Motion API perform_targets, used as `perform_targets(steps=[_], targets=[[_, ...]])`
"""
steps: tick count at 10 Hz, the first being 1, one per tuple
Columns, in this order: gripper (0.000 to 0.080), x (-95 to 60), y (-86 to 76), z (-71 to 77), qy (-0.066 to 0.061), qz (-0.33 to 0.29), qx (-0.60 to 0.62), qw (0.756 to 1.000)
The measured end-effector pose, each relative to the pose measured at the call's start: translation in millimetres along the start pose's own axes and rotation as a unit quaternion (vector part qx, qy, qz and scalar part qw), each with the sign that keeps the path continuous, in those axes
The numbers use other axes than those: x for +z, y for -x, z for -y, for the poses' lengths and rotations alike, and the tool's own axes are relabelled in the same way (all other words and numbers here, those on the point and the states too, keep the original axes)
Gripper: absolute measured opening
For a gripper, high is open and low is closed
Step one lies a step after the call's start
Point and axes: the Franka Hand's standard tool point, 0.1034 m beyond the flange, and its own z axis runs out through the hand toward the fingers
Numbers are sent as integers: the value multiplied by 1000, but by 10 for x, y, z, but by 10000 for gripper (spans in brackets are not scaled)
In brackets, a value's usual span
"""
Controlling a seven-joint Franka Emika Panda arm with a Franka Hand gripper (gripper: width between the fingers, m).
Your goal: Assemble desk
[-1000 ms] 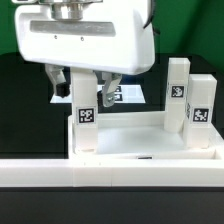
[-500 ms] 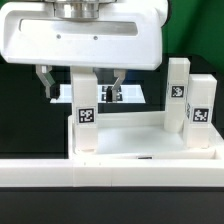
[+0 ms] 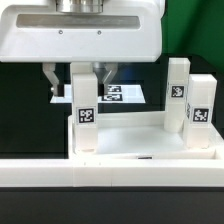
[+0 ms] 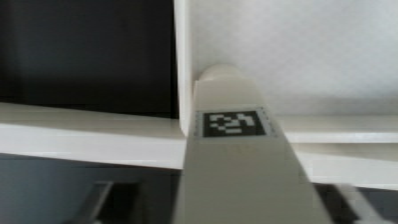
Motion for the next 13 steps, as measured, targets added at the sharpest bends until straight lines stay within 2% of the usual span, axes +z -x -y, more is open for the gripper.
perform_targets(steps=[1,4,8,10,13], targets=[[290,3,1,-1,0,0,0,1000],[290,13,6,-6,0,1,18,1000],[291,15,6,-6,0,1,145,989],[291,23,12,-28,-5,1,264,964],[291,24,8,-46,-9,-1,417,909]])
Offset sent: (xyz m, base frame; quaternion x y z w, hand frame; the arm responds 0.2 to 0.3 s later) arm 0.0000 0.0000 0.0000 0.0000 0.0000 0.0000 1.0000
